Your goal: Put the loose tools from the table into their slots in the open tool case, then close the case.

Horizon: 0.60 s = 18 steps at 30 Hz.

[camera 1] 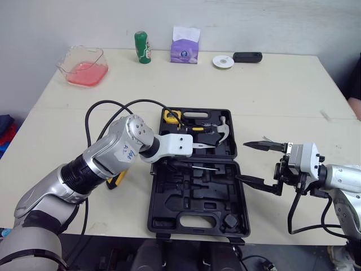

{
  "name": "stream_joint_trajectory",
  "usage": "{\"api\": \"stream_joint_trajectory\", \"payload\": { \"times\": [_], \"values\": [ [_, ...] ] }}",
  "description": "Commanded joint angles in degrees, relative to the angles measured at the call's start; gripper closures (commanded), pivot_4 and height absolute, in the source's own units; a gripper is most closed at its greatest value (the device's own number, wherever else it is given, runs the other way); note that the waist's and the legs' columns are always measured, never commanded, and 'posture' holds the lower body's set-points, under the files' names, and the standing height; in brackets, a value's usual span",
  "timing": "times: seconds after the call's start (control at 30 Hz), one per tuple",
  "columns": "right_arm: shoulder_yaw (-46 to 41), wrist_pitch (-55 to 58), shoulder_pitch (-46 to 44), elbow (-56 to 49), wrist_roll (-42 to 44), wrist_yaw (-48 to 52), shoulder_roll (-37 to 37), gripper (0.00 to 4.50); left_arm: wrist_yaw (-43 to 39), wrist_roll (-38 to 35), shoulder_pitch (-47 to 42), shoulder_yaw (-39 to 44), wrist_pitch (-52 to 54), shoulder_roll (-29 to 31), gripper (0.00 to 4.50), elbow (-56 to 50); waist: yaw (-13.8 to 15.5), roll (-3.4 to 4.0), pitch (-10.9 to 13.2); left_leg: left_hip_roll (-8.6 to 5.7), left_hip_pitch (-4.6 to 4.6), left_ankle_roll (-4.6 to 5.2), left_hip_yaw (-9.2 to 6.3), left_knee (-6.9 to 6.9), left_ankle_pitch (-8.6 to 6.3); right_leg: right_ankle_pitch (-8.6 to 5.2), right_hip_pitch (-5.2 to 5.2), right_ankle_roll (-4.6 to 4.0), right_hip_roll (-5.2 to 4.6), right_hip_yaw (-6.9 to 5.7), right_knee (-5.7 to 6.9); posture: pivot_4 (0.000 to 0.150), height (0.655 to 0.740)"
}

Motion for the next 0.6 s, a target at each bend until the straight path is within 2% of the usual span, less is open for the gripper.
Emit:
{"api": "stream_joint_trajectory", "payload": {
  "times": [0.03, 0.2, 0.27, 0.43, 0.6],
  "values": [
    [-0.73, -1.33, 0.43, -0.25, 0.14, 0.25, 0.20, 0.00, -0.42, 1.63, 0.36, -0.67, -0.31, 0.14, 3.49, -0.13, -0.01, 0.00, 0.00, 0.00, 0.00, 0.00, 0.00, 0.00, 0.00, 0.00, 0.00, 0.00, 0.00, 0.00, 0.00, 0.150, 0.7400],
    [-0.41, -1.84, 0.33, 0.19, -0.16, 0.35, 0.63, 0.00, -0.74, 1.55, 0.49, -0.15, -0.54, -0.28, 3.49, -0.19, 0.00, 0.00, 0.00, 0.00, 0.01, 0.00, 0.00, 0.02, 0.00, 0.00, 0.00, 0.00, 0.00, 0.00, 0.02, 0.150, 0.7400],
    [-0.18, -2.20, 0.16, 0.66, -0.39, 0.51, 0.85, 0.00, -0.02, 0.62, 0.95, 1.33, -0.47, -1.44, 2.46, -0.11, -0.01, 0.00, 0.00, 0.00, 0.01, 0.01, 0.00, 0.02, 0.00, 0.00, 0.01, 0.00, 0.00, 0.00, 0.01, 0.150, 0.7400],
    [-0.05, -2.77, 0.08, 1.38, -0.58, 0.76, 1.03, 0.00, -0.21, -1.74, 1.03, 4.41, 0.35, -3.84, 0.39, -1.72, 0.07, 0.00, 0.00, 0.00, 0.00, 0.03, -0.06, 0.10, 0.01, 0.00, 0.06, 0.00, -0.03, 0.02, 0.00, 0.150, 0.7400],
    [-0.54, -3.19, 0.33, 1.93, -0.55, 1.25, 0.80, 0.00, -0.09, -4.07, 0.81, 7.60, -0.27, -5.02, 0.39, -3.18, 0.01, 0.00, 0.00, 0.00, 0.00, 0.03, -0.07, 0.07, 0.02, 0.00, 0.06, 0.00, -0.02, 0.03, 0.02, 0.150, 0.7400]
  ]
}}
